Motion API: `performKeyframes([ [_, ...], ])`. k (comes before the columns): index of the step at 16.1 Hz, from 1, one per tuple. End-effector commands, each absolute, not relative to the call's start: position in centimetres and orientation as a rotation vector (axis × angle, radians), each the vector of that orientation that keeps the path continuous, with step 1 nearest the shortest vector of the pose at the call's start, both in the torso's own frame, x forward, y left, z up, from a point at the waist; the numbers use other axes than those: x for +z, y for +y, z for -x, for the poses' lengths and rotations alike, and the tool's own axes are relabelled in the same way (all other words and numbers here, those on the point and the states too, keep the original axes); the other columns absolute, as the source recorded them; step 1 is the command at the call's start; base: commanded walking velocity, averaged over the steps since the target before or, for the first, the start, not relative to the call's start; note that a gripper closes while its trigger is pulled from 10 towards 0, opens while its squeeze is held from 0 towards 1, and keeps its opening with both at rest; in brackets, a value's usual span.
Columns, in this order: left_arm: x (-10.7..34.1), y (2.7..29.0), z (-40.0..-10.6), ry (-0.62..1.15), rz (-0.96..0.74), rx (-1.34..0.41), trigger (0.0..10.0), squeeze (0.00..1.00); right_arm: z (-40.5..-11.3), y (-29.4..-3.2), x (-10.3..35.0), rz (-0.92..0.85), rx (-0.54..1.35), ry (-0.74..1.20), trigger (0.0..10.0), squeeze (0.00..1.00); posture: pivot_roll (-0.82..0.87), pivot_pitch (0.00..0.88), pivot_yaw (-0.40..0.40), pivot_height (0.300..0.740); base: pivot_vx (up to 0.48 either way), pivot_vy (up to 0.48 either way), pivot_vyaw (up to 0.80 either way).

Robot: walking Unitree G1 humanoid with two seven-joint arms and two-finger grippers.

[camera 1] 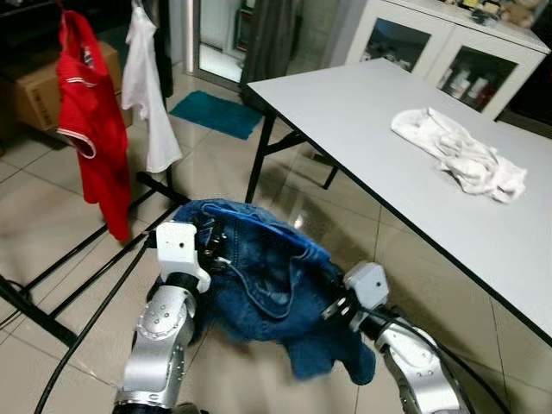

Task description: Hang hanger

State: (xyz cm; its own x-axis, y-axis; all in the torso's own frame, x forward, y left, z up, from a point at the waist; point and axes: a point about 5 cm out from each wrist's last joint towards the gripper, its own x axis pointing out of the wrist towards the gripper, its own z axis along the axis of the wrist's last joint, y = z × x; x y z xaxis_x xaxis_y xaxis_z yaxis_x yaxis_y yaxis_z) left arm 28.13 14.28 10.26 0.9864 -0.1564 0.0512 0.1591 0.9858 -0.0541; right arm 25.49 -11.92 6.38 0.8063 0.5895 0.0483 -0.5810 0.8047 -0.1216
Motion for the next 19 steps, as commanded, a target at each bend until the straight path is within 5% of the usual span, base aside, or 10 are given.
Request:
performKeyframes([
  [1, 9.9, 12.9, -28.3, -0.027, 0.057, -0.216, 10.0, 0.0, -26.1, -12.6, 7.8, 0.076, 0.574, -0.151, 10.0, 0.0, 0.03, 0.074, -0.122, 0.74, 0.0, 0.0, 0.0],
  [5, 10.5, 13.5, -28.8, -0.075, -0.034, -0.21, 10.0, 0.0, -26.5, -12.3, 7.8, 0.036, 0.535, -0.142, 10.0, 0.0, 0.06, 0.058, -0.103, 0.74, 0.0, 0.0, 0.0],
  [8, 11.5, 13.8, -28.5, -0.196, -0.34, -0.251, 10.0, 0.0, -26.9, -12.6, 7.6, 0.01, 0.497, -0.125, 10.0, 0.0, 0.08, 0.065, -0.126, 0.74, 0.0, 0.0, 0.0],
  [11, 11.4, 14.0, -27.9, -0.241, -0.435, -0.218, 10.0, 0.03, -27.5, -13.0, 7.6, 0.017, 0.476, -0.11, 10.0, 0.0, 0.1, 0.072, -0.148, 0.74, 0.0, 0.0, 0.0],
  [12, 11.7, 14.5, -27.7, -0.269, -0.462, -0.172, 10.0, 0.42, -27.9, -13.1, 7.6, 0.016, 0.452, -0.104, 10.0, 0.0, 0.12, 0.075, -0.156, 0.74, 0.0, 0.0, 0.0],
  [13, 11.7, 15.0, -27.7, -0.256, -0.391, -0.127, 10.0, 0.49, -28.2, -13.1, 7.6, 0.01, 0.439, -0.1, 10.0, 0.0, 0.12, 0.077, -0.16, 0.74, 0.0, 0.0, 0.0],
  [14, 11.6, 15.3, -27.8, -0.218, -0.26, -0.121, 10.0, 0.44, -28.2, -13.0, 7.6, 0.005, 0.442, -0.098, 10.0, 0.0, 0.12, 0.077, -0.162, 0.74, 0.0, 0.0, 0.0],
  [15, 11.6, 15.3, -27.8, -0.206, -0.186, -0.125, 10.0, 0.29, -28.2, -13.0, 7.6, 0.005, 0.445, -0.099, 10.0, 0.0, 0.13, 0.08, -0.165, 0.74, 0.0, 0.0, 0.0],
  [16, 11.5, 15.2, -27.9, -0.159, 0.019, -0.149, 10.0, 0.0, -28.2, -12.9, 7.5, 0.005, 0.45, -0.098, 10.0, 0.0, 0.13, 0.082, -0.166, 0.74, 0.0, 0.0, 0.0],
  [19, 11.7, 15.3, -27.9, -0.113, 0.34, -0.184, 10.0, 0.0, -28.1, -13.0, 7.4, 0.006, 0.456, -0.097, 10.0, 0.0, 0.12, 0.084, -0.166, 0.74, 0.0, 0.0, 0.0],
])
